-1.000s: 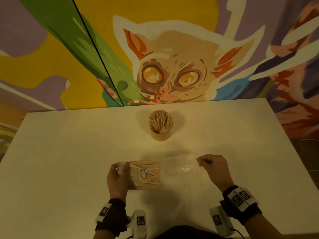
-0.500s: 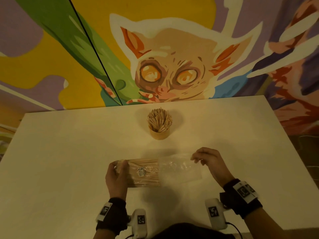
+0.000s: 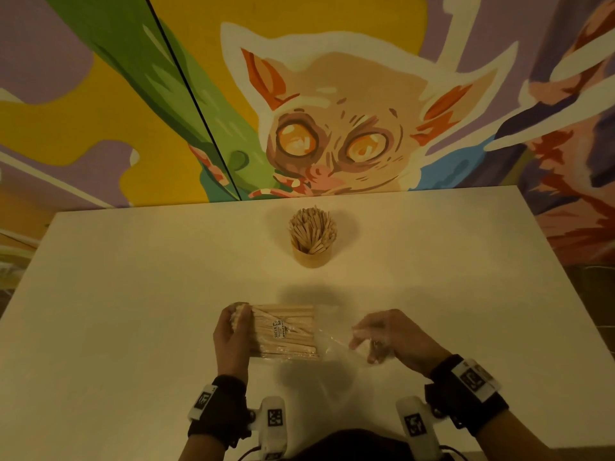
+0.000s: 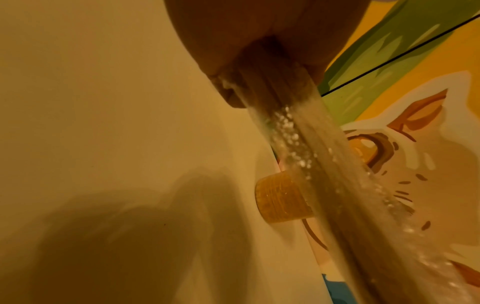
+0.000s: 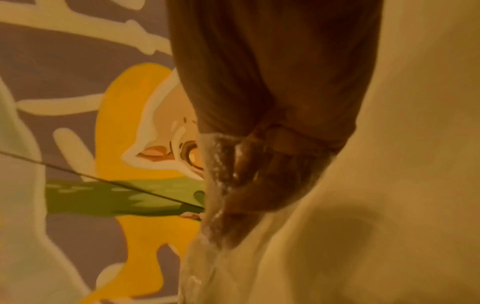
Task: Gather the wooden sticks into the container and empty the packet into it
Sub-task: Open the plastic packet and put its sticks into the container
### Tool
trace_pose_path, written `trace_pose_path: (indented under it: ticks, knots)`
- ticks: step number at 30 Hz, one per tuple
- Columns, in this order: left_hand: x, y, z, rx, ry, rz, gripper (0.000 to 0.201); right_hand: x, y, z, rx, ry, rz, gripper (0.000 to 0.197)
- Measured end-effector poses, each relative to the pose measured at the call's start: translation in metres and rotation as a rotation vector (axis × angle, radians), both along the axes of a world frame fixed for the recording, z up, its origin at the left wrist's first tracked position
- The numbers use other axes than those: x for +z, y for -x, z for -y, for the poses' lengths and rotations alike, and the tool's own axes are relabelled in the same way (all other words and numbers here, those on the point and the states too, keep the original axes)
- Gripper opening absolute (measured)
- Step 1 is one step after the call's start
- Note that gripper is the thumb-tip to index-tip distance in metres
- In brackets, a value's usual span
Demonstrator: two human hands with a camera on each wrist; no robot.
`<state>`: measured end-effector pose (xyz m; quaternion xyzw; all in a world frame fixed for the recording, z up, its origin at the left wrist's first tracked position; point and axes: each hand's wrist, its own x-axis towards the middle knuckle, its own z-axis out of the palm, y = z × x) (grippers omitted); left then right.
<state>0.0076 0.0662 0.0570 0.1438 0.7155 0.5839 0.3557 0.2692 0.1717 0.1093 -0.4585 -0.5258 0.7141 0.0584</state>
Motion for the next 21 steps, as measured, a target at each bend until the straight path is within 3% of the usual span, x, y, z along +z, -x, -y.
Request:
trace_pose_path:
  ticks: [3,7,9,12,17,20,21]
  knots:
    - [0.0,-0.003,-0.001,-0.002,0.008,0.015,0.015,0.0,0.009,0.004,0.034,-0.01,-0.072,0.051]
    - [-0.001,-0.002,-0.003,0.014,-0.001,0.028,0.024,-0.009,0.013,0.004,-0.042,-0.056,-0.205,0.033]
    - [0.001,-0.001,-0.004,0.012,-0.013,0.025,0.023,-0.011,0.013,0.003,-0.097,-0.063,-0.243,0.044]
    - [0.007,-0.003,-0.007,-0.022,-0.038,0.012,0.022,-0.011,0.016,0.005,-0.166,-0.116,-0.252,0.041]
    - [0.012,-0.013,-0.01,-0.095,-0.061,0.061,0.015,-0.012,0.024,0.003,-0.234,-0.181,-0.256,0.019]
    - [0.013,-0.02,-0.012,-0.116,-0.061,0.116,0.013,-0.011,0.027,0.003,-0.229,-0.269,-0.219,0.03]
    - [0.014,-0.022,-0.013,-0.12,-0.063,0.142,0.013,-0.013,0.027,0.003,-0.239,-0.278,-0.226,0.025]
